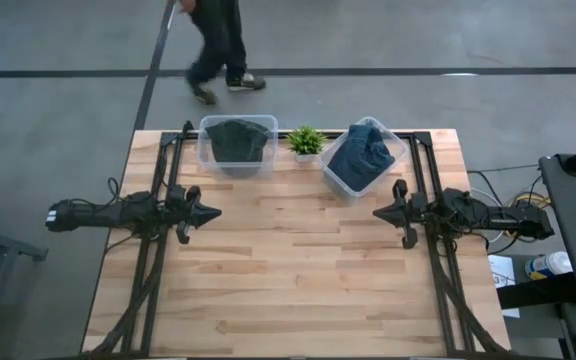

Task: Pick and place caps into container
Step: Return to Home Position

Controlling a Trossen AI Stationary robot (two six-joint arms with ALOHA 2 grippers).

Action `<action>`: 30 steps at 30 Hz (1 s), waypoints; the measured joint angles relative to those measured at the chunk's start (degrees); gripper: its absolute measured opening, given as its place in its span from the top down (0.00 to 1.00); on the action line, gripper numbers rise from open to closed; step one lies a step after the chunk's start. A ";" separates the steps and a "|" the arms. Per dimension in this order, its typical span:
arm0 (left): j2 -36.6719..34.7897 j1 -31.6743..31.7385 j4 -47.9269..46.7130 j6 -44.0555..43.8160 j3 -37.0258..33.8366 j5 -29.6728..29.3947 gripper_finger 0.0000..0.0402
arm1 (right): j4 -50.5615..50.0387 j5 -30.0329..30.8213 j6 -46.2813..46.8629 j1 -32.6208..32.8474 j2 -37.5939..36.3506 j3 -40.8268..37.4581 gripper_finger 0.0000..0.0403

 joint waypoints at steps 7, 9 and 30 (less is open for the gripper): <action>0.00 0.00 0.00 0.00 0.00 0.00 1.00 | 0.00 0.11 0.01 0.00 0.48 0.00 0.98; 0.00 0.00 0.00 0.00 0.00 0.00 1.00 | -0.02 0.13 0.04 0.00 0.63 0.00 0.98; 0.00 0.00 0.00 0.00 0.00 0.00 1.00 | 0.01 0.17 0.15 0.00 0.68 0.00 0.98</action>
